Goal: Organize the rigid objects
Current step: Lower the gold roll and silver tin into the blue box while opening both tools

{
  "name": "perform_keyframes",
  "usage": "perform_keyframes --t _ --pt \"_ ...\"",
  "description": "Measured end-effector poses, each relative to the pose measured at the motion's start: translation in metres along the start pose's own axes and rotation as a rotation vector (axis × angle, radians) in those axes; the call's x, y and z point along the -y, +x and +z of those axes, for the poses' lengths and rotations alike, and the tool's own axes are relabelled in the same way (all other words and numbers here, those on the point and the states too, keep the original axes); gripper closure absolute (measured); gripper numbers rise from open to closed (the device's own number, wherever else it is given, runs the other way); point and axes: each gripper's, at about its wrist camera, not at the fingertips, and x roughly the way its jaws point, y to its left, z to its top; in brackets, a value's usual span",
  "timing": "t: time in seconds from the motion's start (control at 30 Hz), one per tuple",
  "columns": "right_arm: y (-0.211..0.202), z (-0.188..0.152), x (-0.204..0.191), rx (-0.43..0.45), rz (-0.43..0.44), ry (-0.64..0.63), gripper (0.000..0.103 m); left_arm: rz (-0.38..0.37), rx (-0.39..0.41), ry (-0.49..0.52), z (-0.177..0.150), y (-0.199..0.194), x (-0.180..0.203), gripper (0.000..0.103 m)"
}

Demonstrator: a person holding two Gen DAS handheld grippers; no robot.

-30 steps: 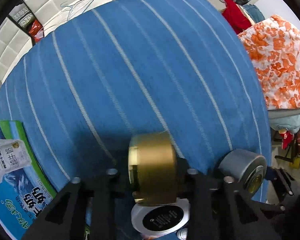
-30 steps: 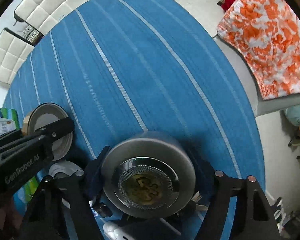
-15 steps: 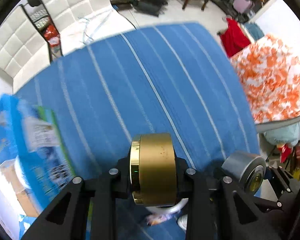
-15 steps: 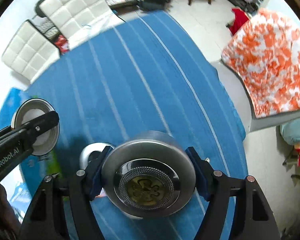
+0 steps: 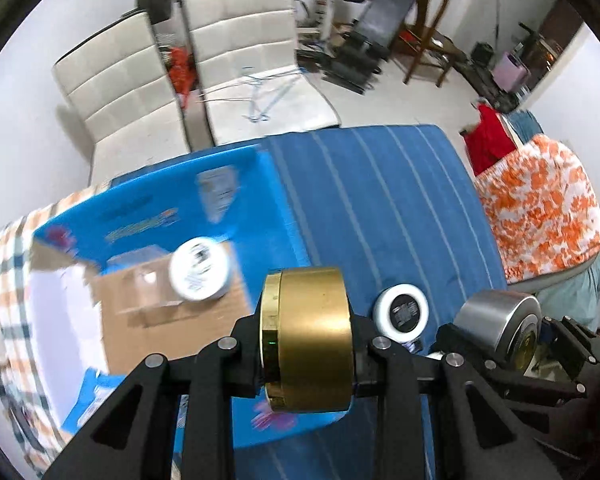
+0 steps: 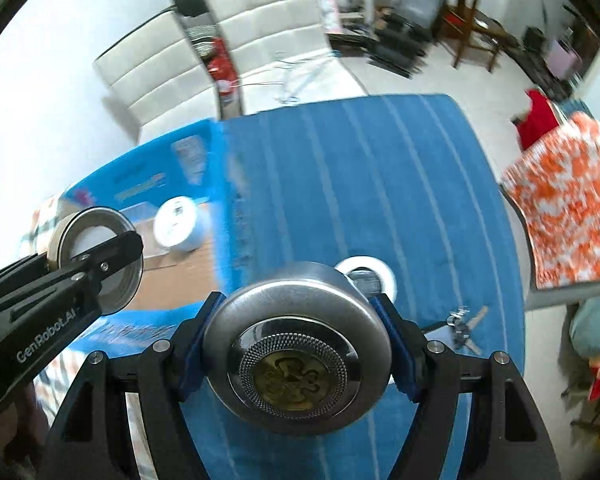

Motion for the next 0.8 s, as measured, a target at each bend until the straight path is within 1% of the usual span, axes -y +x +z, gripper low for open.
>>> perform_keyframes --t 0.13,0.27,0.37,0.47,0.57,0.67,0.8 --pt "-0.005 -0.003 -0.042 0.006 0.027 -0.055 0.028 0.023 0.029 -0.056 -0.015 -0.019 -0.029 0.077" --pt "-0.005 -0.002 -0.076 0.005 0.052 -0.09 0.028 0.048 0.063 -0.116 -0.027 -0.042 -0.067 0.077" --pt "0.002 0.004 -0.097 0.002 0.063 -0.112 0.028 0.058 0.074 -0.16 -0.033 -0.05 -0.093 0.077" --pt "0.021 0.01 -0.112 -0.008 0.083 -0.109 0.028 0.074 0.076 -0.214 -0.035 -0.051 -0.125 0.077" --pt "0.05 0.018 -0.127 -0.029 0.069 -0.115 0.028 0.079 0.057 -0.259 -0.035 -0.039 -0.155 0.077" --pt "0.084 0.025 -0.134 -0.067 0.041 -0.111 0.028 0.066 0.005 -0.302 -0.031 -0.012 -0.184 0.077" --pt "0.125 0.029 -0.136 -0.128 0.01 -0.104 0.028 0.073 -0.071 -0.326 -0.023 0.032 -0.212 0.077"
